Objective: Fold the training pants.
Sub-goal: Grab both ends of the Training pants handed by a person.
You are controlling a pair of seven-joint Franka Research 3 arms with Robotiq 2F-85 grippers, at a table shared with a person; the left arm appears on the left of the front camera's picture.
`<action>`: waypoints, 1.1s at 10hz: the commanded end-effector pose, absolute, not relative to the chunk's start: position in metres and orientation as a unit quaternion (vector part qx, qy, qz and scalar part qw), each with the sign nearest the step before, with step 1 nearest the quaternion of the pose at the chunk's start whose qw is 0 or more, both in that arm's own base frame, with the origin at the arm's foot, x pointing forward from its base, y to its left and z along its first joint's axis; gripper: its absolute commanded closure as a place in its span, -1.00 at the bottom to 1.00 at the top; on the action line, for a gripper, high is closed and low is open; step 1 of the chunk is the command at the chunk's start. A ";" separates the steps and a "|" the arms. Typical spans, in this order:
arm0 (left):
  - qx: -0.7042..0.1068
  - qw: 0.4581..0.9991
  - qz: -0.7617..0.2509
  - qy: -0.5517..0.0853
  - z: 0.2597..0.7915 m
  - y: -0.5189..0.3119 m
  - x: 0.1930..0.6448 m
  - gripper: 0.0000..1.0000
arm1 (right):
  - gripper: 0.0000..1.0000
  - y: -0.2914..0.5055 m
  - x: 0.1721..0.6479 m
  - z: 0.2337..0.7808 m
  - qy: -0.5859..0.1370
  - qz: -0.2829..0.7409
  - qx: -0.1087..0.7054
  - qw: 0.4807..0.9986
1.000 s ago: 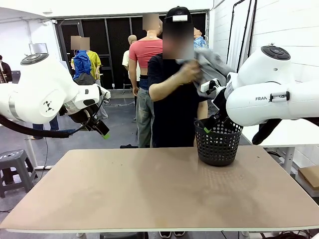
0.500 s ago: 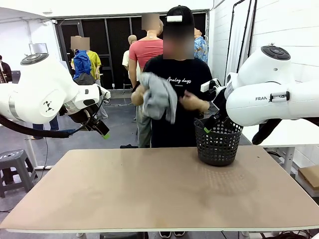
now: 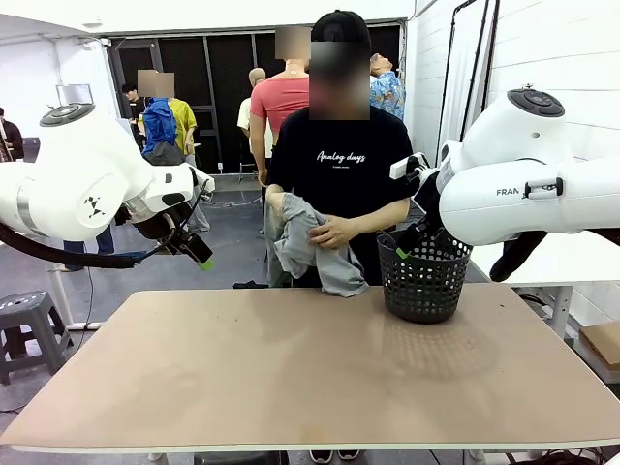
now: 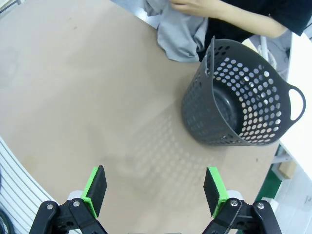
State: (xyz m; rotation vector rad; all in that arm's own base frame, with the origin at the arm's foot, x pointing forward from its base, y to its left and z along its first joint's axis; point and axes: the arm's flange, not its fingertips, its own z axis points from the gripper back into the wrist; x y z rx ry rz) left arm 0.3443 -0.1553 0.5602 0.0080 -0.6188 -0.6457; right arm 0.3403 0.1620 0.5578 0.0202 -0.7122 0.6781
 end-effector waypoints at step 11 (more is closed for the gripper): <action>0.002 0.901 -0.313 -0.300 0.561 -0.155 0.345 -1.00 | -1.00 0.162 0.341 0.554 -0.342 0.327 0.012 0.881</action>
